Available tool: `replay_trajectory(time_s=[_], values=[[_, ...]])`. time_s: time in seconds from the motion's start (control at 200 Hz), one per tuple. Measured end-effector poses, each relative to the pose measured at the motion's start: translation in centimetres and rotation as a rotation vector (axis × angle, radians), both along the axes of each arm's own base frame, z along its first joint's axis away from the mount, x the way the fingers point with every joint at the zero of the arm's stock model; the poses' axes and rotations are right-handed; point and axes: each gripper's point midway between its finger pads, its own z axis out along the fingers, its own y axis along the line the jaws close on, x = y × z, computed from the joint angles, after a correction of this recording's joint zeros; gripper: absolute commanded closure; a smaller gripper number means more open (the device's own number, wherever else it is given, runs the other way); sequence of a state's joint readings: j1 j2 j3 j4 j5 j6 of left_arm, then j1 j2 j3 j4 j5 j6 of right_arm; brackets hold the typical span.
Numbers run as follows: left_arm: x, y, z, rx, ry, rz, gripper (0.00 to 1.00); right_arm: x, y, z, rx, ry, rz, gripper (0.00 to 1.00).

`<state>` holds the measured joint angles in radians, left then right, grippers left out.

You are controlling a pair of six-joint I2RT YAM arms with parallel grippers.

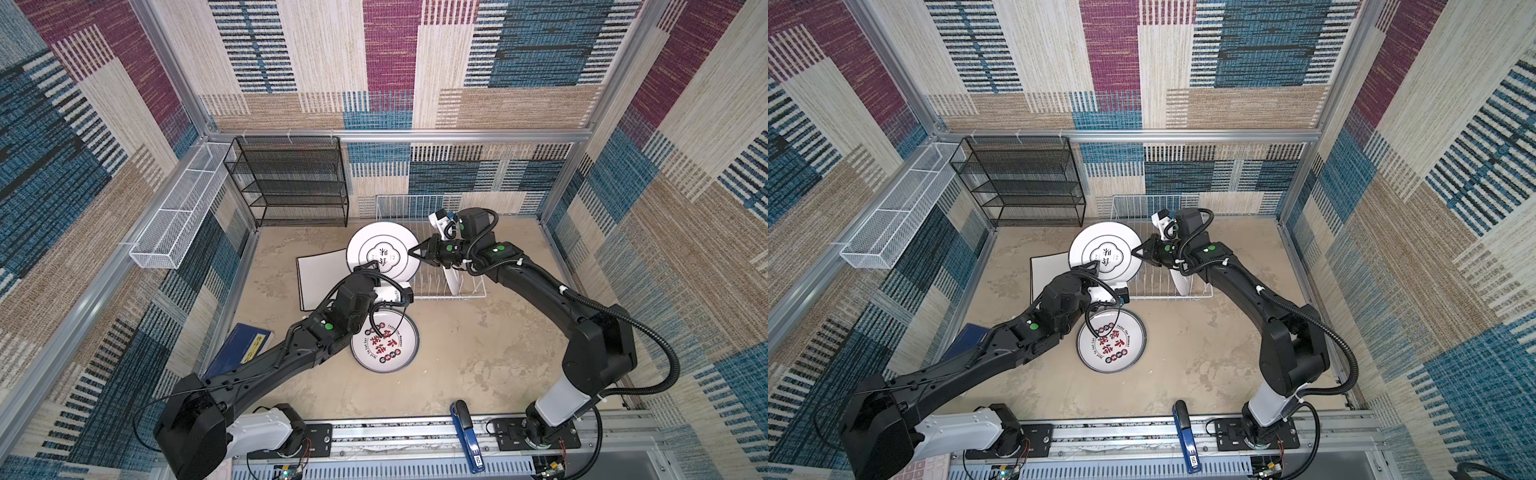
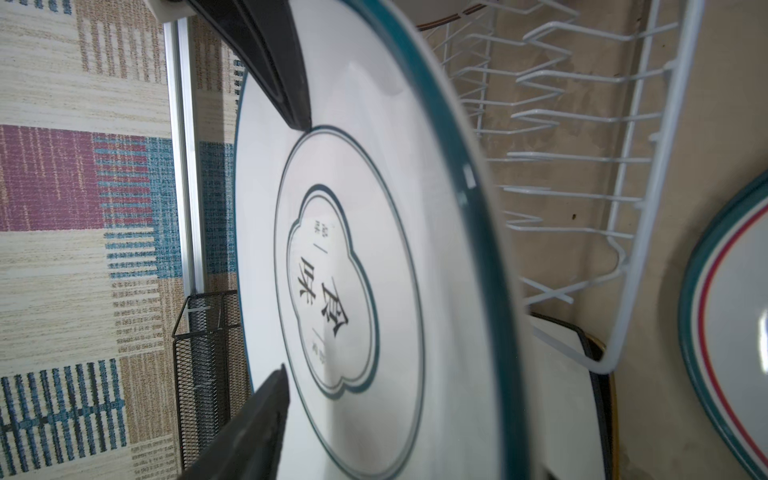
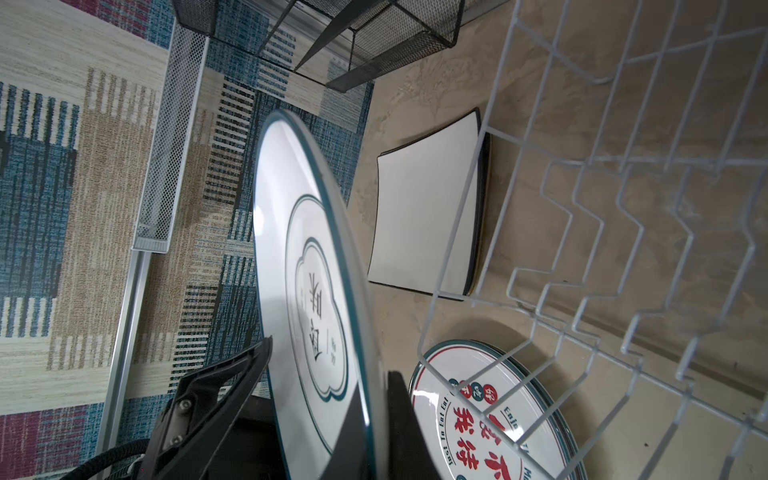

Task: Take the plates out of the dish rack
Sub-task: 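Grasp the plate's upper edge with the right gripper while the left holds it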

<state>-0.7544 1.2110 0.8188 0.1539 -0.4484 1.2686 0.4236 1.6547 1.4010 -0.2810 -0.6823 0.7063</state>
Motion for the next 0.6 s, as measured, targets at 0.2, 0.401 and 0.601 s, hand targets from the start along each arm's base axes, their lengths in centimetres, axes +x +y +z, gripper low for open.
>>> replay_trajectory(time_s=[0.2, 0.401, 0.601], values=[[-1.0, 0.6, 2.2, -0.101, -0.027, 0.004, 0.17, 1.4, -1.1, 1.0, 0.048, -0.031, -0.037, 1.0], [-3.2, 1.0, 6.0, -0.339, 0.02, -0.025, 0.07, 2.7, -2.3, 3.8, 0.093, -0.128, -0.088, 1.0], [-5.5, 1.2, 11.0, -0.627, 0.091, -0.063, 0.01, 3.4, -2.8, 5.4, 0.101, -0.175, -0.103, 1.0]])
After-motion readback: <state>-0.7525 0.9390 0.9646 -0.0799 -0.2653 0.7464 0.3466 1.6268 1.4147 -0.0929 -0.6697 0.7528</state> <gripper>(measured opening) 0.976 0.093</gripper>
